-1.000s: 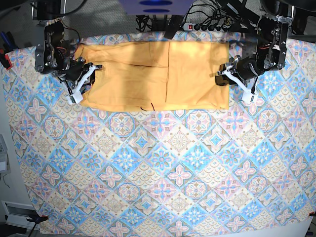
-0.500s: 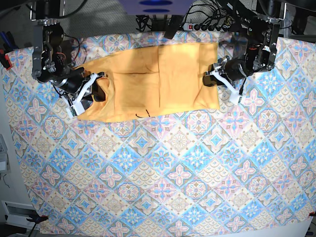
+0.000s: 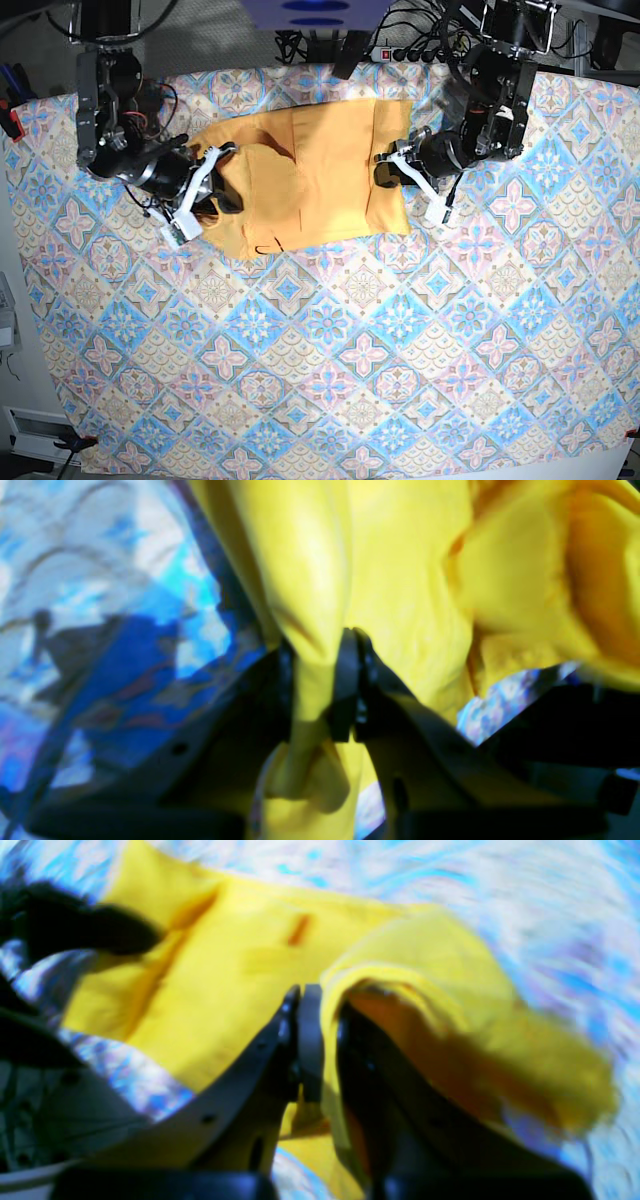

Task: Fold the T-shirt properly
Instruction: 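Lift both ends and bring the grippers together over the shirt's middle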

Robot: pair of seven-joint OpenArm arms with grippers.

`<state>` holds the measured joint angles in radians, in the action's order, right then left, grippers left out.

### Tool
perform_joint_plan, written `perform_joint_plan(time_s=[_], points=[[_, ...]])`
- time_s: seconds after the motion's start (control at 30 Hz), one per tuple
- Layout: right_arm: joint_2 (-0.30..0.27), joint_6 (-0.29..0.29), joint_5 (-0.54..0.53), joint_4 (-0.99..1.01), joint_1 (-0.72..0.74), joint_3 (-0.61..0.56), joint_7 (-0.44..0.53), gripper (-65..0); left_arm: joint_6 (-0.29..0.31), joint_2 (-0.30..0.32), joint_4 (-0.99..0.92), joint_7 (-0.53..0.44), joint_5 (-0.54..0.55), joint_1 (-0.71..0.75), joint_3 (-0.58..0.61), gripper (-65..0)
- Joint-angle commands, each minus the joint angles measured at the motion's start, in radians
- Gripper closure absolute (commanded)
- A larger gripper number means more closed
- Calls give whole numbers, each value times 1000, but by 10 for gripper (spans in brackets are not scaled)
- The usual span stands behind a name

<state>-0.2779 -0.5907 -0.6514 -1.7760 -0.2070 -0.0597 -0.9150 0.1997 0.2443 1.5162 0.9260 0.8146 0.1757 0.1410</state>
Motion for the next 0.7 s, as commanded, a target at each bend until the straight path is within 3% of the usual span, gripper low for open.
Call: perform_joint_plan(time_s=[0.0, 0.23, 0.53, 0.67], points=[[-7, -8, -21, -22, 16, -21, 29, -10, 8, 2, -7, -5, 9, -21, -2, -38], [32, -8, -15, -28, 70, -136, 27, -11, 8, 0, -53, -12, 10, -66, 67, -36], [118, -8, -14, -20, 143, -233, 27, -11, 8, -12, -72, -12, 7, -80, 65, -36], [128, -8, 2, -15, 156, -280, 27, -11, 8, -13, -79, -43, 7, -83, 67, -37]])
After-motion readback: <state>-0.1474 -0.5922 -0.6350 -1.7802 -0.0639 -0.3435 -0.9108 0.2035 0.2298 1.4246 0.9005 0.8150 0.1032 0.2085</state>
